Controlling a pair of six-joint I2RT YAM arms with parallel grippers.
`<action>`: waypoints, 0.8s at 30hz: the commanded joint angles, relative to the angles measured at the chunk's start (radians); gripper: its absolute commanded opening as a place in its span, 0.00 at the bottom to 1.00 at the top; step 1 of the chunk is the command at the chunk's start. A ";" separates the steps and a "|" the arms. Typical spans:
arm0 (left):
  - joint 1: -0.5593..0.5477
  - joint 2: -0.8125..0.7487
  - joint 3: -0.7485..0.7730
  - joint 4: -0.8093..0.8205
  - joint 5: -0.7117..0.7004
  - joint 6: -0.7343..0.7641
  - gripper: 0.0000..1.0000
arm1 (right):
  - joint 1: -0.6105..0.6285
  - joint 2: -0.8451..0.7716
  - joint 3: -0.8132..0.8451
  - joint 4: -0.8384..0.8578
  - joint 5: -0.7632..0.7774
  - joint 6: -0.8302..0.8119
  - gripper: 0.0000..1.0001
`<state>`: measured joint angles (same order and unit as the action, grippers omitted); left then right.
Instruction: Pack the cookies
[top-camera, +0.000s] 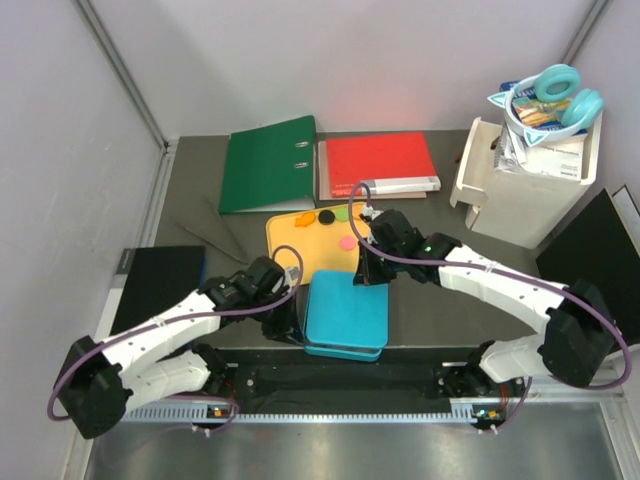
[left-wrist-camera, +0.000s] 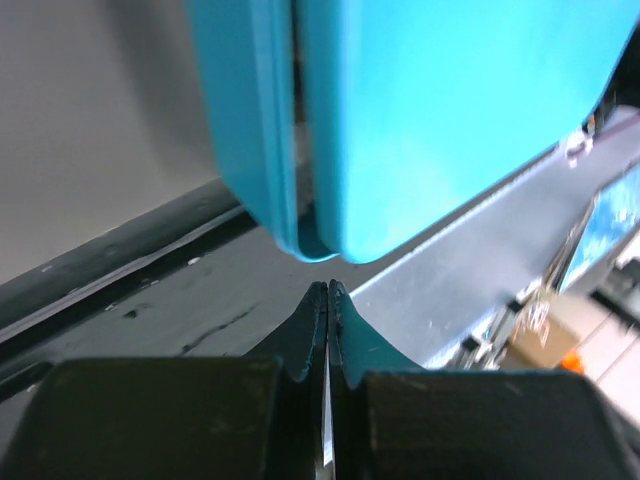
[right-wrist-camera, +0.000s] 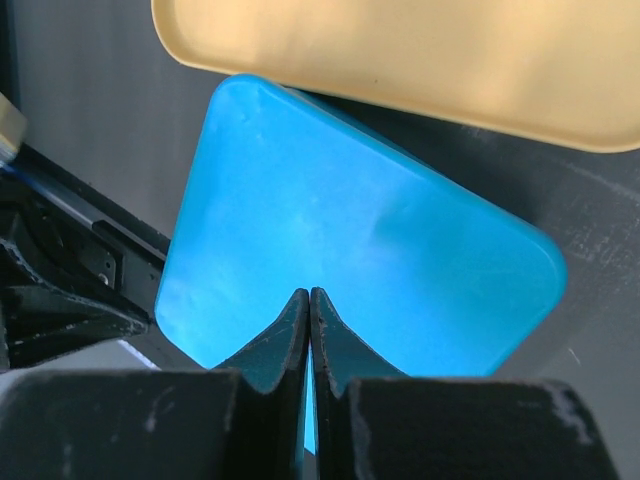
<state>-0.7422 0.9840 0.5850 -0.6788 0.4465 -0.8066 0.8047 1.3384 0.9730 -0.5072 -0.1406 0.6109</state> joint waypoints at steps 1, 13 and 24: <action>-0.046 0.045 0.015 0.110 0.089 0.053 0.00 | -0.006 -0.015 -0.010 0.049 -0.022 -0.007 0.00; -0.054 -0.071 0.021 0.065 0.046 0.052 0.00 | 0.021 -0.005 -0.066 0.098 -0.053 0.007 0.00; -0.055 -0.047 -0.028 0.001 0.098 0.076 0.00 | 0.025 0.038 -0.072 0.101 -0.054 -0.003 0.00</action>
<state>-0.7940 0.8913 0.5819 -0.6453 0.5106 -0.7540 0.8165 1.3521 0.9020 -0.4469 -0.1864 0.6125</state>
